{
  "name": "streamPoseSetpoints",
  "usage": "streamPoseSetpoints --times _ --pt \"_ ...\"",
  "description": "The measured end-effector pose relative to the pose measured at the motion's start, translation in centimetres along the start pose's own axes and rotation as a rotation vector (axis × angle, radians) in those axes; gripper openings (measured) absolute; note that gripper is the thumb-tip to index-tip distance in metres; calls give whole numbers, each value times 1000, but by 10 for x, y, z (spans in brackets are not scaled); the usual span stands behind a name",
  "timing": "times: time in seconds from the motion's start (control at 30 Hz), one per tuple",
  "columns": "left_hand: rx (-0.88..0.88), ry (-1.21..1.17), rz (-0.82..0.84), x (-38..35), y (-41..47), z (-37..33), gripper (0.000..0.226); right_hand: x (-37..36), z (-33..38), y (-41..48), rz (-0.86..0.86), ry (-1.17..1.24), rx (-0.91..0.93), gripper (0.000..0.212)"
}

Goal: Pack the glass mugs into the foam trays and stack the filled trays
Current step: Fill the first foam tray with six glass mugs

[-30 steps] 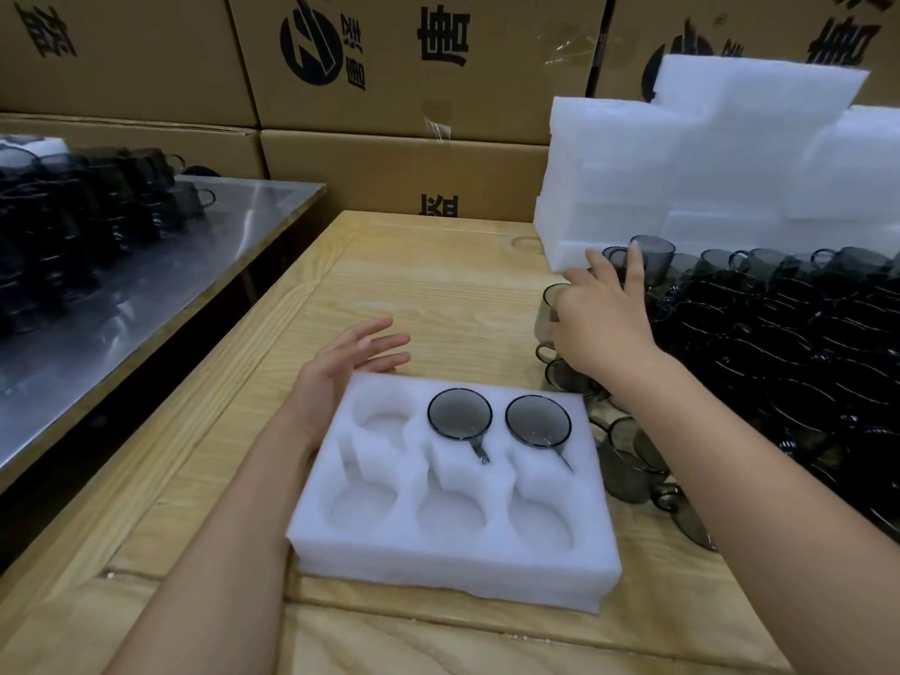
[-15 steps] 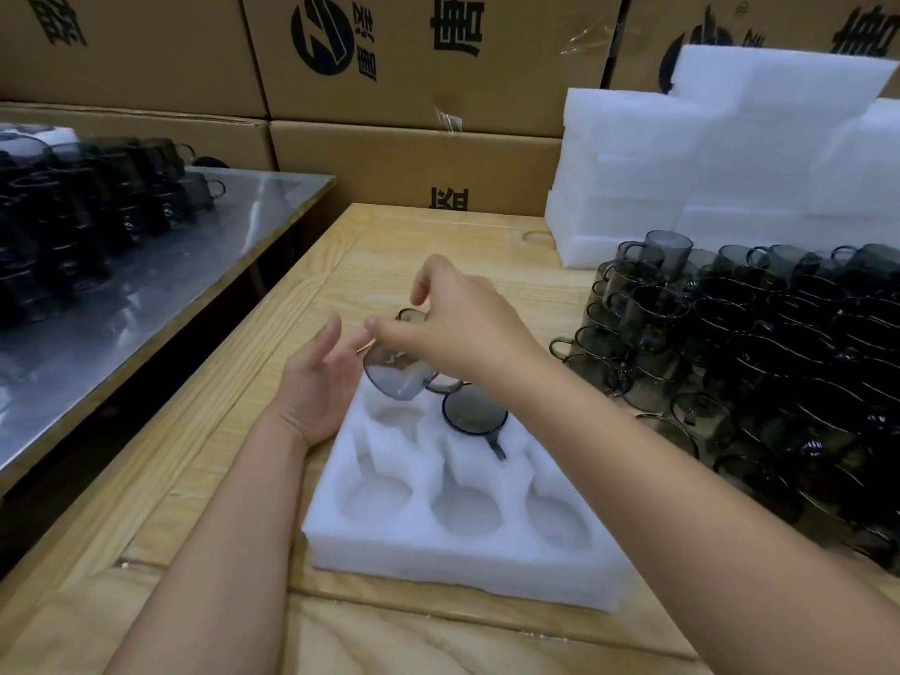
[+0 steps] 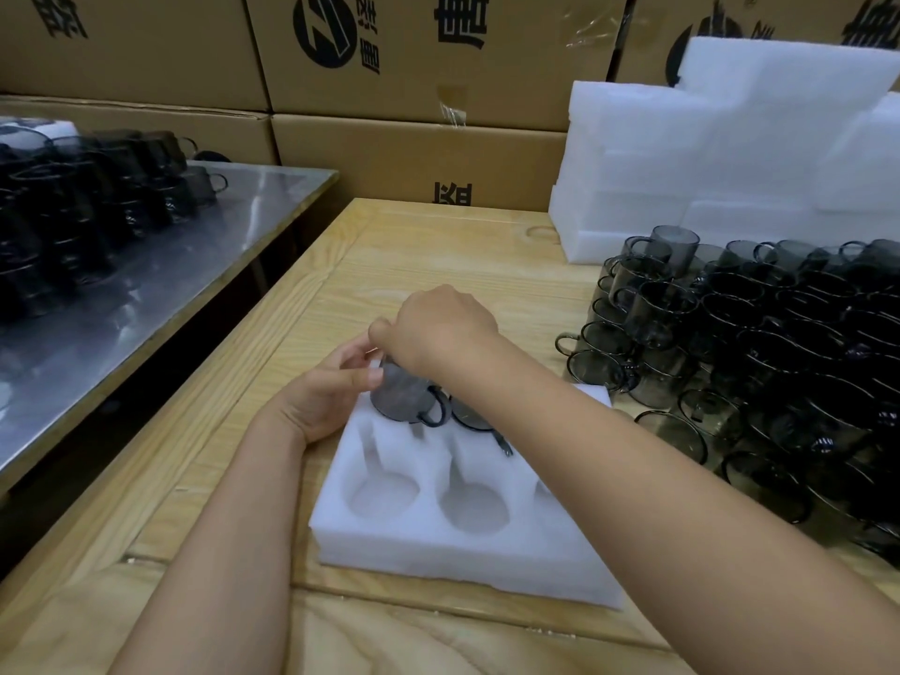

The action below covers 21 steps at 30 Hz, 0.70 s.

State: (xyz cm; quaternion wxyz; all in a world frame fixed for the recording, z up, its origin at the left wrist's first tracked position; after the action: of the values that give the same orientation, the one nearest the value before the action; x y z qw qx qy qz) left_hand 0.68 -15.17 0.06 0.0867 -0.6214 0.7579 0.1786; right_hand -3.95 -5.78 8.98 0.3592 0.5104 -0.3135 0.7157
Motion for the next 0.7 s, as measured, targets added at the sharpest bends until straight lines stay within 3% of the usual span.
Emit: streamPoseSetpoints --times 0.17,0.37,0.43,0.5,0.57,0.63,0.7 --pt "49 4 56 0 -2 0 50 -9 -7 -4 -20 18 14 53" --pt "78 49 126 -5 -8 -5 39 -13 -1 -14 -188 -118 12 45" --pt "66 40 24 -7 -7 -9 42 -13 1 -16 -256 -116 40 42" --pt "-1 1 -180 -5 -6 -21 50 -13 5 -20 -346 -103 119 40" --pt "-166 135 -330 -12 -7 -42 51 -17 11 -23 -302 -15 248 41" --pt "-304 427 -414 -30 -9 -58 50 -23 13 -25 -109 134 343 43" --pt "-364 800 -407 -54 -9 -65 52 -28 12 -27 1 19 451 48"
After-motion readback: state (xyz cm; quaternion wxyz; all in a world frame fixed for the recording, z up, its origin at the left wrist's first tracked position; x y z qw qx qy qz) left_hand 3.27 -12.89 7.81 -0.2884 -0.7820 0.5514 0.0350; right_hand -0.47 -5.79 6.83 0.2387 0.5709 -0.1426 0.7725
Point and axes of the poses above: each hand's wrist, its own y-axis towards the middle knuckle, its own x-axis out of the back of the hand, z = x × y, the point moved 5 cm from there along y, towards the middle knuckle, and after that the axes turned 2 degrees about -x, right-handed, at the moved point
